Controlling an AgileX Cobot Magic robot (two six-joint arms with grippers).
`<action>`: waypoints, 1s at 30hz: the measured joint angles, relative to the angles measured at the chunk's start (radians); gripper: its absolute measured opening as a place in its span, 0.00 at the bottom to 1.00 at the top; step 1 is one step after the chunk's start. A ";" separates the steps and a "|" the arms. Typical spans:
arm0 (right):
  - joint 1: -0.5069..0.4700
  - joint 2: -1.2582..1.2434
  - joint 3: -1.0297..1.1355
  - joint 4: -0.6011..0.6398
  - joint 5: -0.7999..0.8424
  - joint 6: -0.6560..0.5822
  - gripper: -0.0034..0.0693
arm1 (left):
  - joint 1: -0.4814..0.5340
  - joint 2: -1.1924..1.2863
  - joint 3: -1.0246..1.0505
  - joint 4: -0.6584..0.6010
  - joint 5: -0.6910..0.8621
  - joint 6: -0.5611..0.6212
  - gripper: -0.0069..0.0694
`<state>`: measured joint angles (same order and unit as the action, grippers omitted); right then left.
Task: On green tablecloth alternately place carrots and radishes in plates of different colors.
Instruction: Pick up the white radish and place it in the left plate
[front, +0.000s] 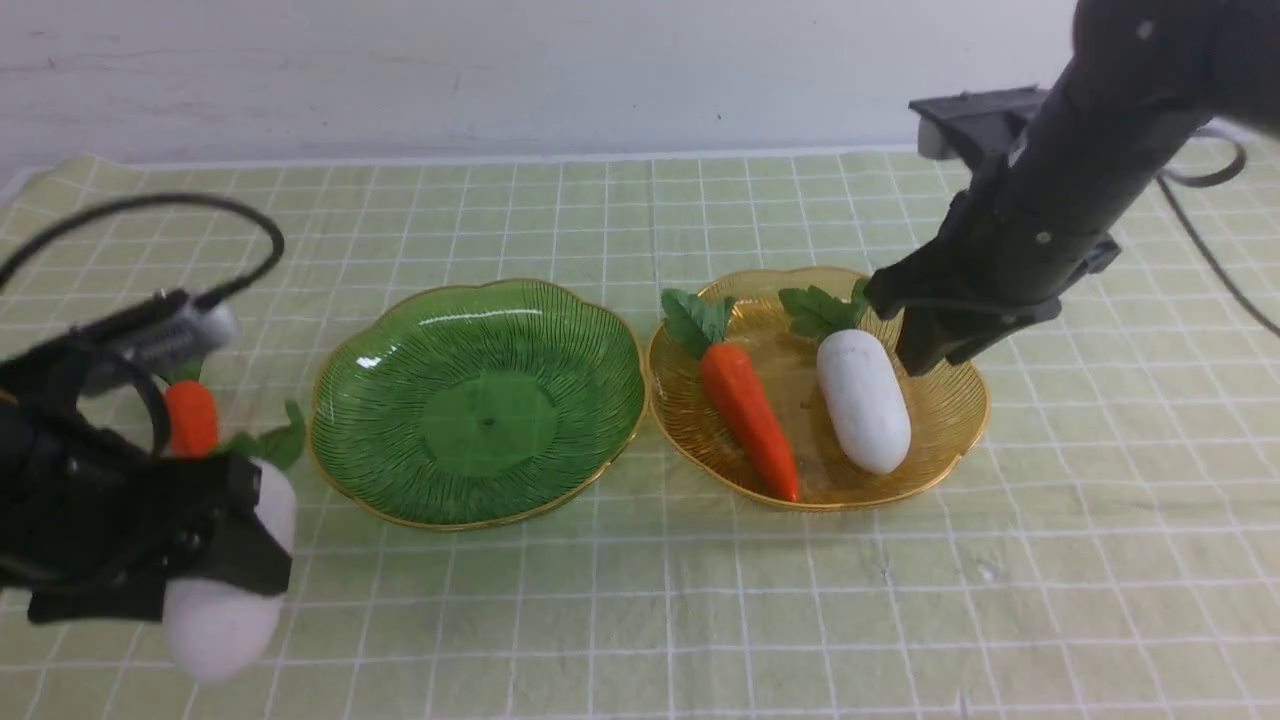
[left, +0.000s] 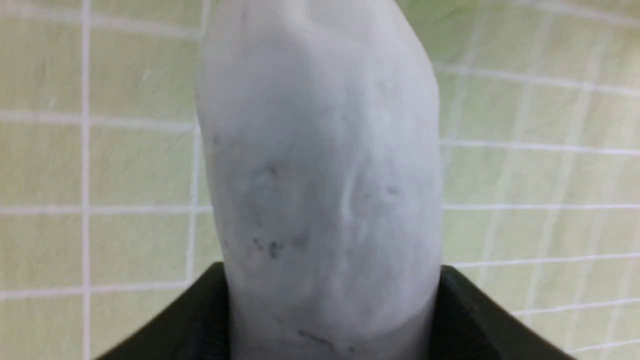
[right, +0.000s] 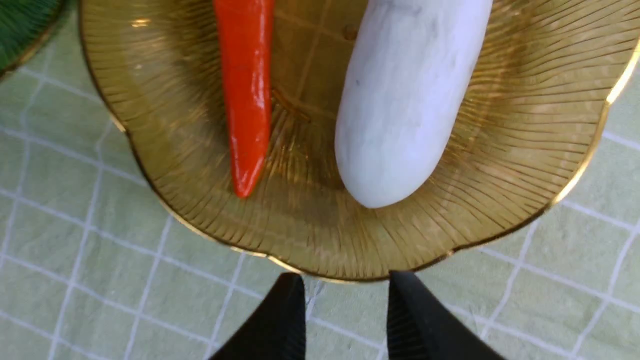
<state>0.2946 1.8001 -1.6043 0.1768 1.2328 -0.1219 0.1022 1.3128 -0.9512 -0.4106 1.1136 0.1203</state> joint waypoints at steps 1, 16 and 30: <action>0.000 -0.025 0.013 0.000 0.001 0.000 0.32 | -0.009 0.005 -0.041 -0.004 0.008 0.000 0.65; 0.000 -0.350 0.385 0.034 0.004 -0.005 0.30 | -0.250 0.454 -0.418 -0.067 -0.307 -0.022 0.65; 0.000 -0.391 0.456 0.012 0.008 -0.064 0.30 | -0.245 0.601 -0.481 -0.173 -0.343 -0.023 0.89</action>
<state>0.2946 1.4089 -1.1479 0.1883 1.2408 -0.1854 -0.1428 1.9137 -1.4321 -0.5835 0.7706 0.0969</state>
